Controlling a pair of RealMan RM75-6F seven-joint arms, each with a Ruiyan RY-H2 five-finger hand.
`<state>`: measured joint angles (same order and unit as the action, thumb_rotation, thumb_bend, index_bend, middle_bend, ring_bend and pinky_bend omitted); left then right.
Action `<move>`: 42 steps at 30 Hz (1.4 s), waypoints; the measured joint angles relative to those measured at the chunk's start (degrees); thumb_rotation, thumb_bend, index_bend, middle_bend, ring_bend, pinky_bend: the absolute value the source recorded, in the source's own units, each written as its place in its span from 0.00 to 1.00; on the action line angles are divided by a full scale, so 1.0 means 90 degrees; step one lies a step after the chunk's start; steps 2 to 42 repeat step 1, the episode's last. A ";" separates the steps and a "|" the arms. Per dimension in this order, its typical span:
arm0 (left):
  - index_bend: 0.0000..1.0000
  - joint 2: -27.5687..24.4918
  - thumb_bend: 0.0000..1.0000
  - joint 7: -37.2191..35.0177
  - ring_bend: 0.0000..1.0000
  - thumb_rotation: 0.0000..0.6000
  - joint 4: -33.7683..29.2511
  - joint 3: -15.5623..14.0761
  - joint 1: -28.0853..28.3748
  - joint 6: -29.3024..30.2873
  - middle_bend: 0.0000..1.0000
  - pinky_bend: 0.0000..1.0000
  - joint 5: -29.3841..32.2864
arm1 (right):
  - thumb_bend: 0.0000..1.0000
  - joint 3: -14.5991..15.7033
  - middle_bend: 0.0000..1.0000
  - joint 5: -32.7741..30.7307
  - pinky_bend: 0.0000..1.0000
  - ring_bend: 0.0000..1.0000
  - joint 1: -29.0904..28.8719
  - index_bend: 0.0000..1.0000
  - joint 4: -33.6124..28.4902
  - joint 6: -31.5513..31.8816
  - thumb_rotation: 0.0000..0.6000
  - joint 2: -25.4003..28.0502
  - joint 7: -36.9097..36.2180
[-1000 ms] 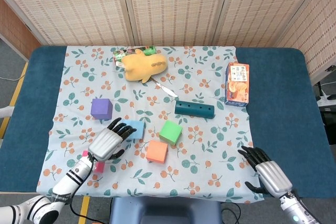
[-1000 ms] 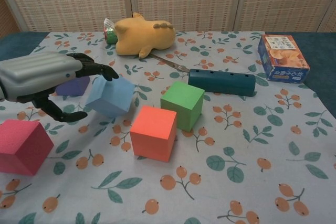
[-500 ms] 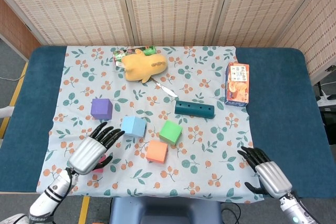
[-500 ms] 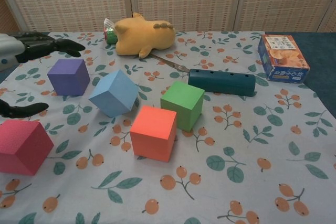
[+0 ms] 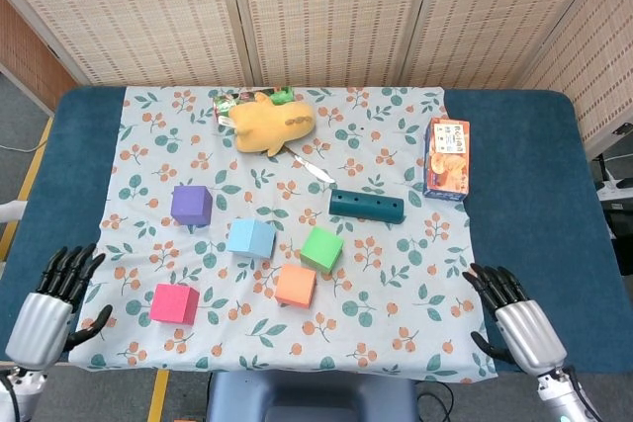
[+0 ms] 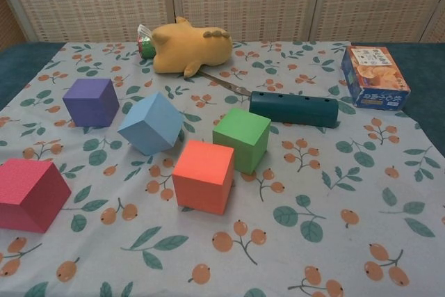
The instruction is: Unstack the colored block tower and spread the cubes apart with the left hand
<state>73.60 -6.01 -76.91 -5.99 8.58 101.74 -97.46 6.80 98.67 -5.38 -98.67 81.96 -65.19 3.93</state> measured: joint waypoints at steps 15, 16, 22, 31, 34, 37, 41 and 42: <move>0.00 -0.0035 0.36 -0.0065 0.00 1.00 -0.0004 0.0035 -0.0033 0.0008 0.00 0.00 0.0049 | 0.19 -0.0002 0.00 0.0007 0.00 0.00 0.0009 0.00 -0.0002 0.0010 1.00 -0.0004 0.0016; 0.00 -0.0035 0.36 -0.0065 0.00 1.00 -0.0004 0.0035 -0.0033 0.0008 0.00 0.00 0.0049 | 0.19 -0.0002 0.00 0.0007 0.00 0.00 0.0009 0.00 -0.0002 0.0010 1.00 -0.0004 0.0016; 0.00 -0.0035 0.36 -0.0065 0.00 1.00 -0.0004 0.0035 -0.0033 0.0008 0.00 0.00 0.0049 | 0.19 -0.0002 0.00 0.0007 0.00 0.00 0.0009 0.00 -0.0002 0.0010 1.00 -0.0004 0.0016; 0.00 -0.0035 0.36 -0.0065 0.00 1.00 -0.0004 0.0035 -0.0033 0.0008 0.00 0.00 0.0049 | 0.19 -0.0002 0.00 0.0007 0.00 0.00 0.0009 0.00 -0.0002 0.0010 1.00 -0.0004 0.0016; 0.00 -0.0035 0.36 -0.0065 0.00 1.00 -0.0004 0.0035 -0.0033 0.0008 0.00 0.00 0.0049 | 0.19 -0.0002 0.00 0.0007 0.00 0.00 0.0009 0.00 -0.0002 0.0010 1.00 -0.0004 0.0016; 0.00 -0.0035 0.36 -0.0065 0.00 1.00 -0.0004 0.0035 -0.0033 0.0008 0.00 0.00 0.0049 | 0.19 -0.0002 0.00 0.0007 0.00 0.00 0.0009 0.00 -0.0002 0.0010 1.00 -0.0004 0.0016; 0.00 -0.0035 0.36 -0.0065 0.00 1.00 -0.0004 0.0035 -0.0033 0.0008 0.00 0.00 0.0049 | 0.19 -0.0002 0.00 0.0007 0.00 0.00 0.0009 0.00 -0.0002 0.0010 1.00 -0.0004 0.0016; 0.00 -0.0035 0.36 -0.0065 0.00 1.00 -0.0004 0.0035 -0.0033 0.0008 0.00 0.00 0.0049 | 0.19 -0.0002 0.00 0.0007 0.00 0.00 0.0009 0.00 -0.0002 0.0010 1.00 -0.0004 0.0016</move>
